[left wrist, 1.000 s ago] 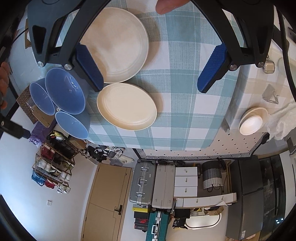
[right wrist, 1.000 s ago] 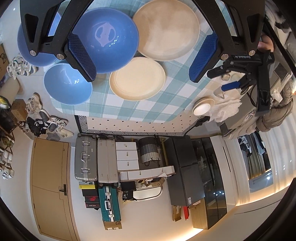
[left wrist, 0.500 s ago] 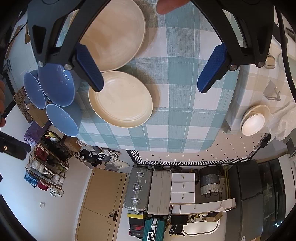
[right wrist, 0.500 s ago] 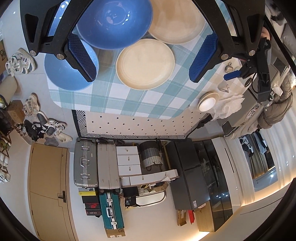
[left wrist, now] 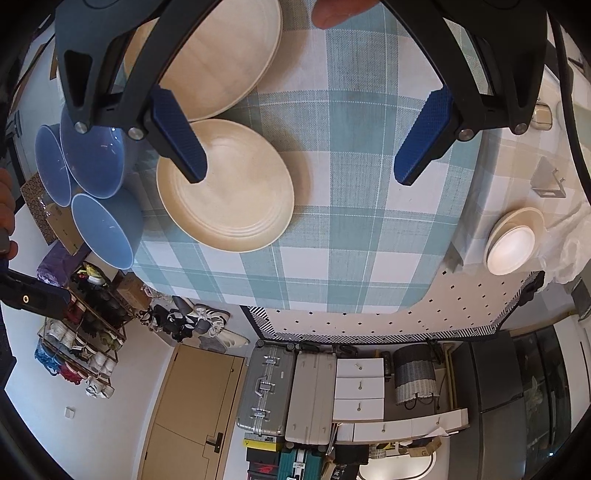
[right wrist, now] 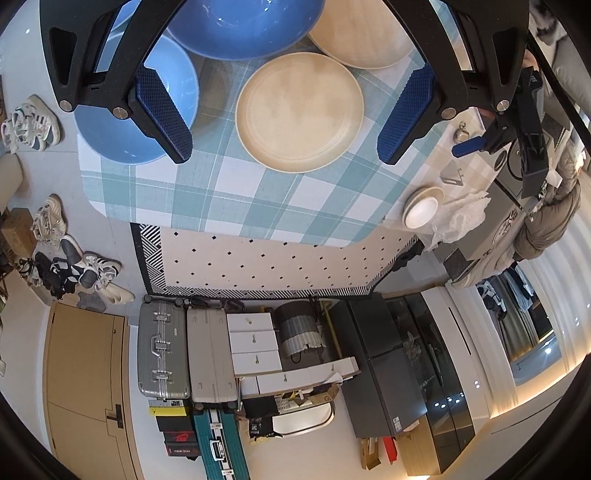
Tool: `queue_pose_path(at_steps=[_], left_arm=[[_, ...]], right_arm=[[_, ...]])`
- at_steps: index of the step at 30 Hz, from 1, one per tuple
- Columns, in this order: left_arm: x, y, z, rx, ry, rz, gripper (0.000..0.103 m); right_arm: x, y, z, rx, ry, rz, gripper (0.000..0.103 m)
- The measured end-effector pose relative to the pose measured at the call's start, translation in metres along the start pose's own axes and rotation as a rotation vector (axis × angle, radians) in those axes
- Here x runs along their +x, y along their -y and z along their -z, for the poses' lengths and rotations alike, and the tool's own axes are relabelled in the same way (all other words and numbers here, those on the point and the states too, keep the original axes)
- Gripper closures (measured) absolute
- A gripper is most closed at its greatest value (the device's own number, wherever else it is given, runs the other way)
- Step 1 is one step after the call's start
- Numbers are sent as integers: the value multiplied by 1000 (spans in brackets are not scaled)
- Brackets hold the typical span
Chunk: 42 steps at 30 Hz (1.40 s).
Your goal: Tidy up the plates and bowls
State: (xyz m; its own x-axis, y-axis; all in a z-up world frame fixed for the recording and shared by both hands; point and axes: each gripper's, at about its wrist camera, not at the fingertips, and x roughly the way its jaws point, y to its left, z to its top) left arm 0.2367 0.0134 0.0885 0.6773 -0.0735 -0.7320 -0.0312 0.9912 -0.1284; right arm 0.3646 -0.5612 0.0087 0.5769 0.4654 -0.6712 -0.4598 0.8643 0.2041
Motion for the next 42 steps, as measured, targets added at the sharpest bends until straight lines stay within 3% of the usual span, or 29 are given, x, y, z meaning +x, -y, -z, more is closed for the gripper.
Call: queue_pose_path(at_steps=[27, 42], left_arm=[[99, -4, -5, -16, -146, -5, 4], [139, 4, 9, 7, -229, 30, 11]], right_arm=[[134, 6, 31, -164, -305, 70, 1], [189, 7, 46, -156, -462, 91, 1]])
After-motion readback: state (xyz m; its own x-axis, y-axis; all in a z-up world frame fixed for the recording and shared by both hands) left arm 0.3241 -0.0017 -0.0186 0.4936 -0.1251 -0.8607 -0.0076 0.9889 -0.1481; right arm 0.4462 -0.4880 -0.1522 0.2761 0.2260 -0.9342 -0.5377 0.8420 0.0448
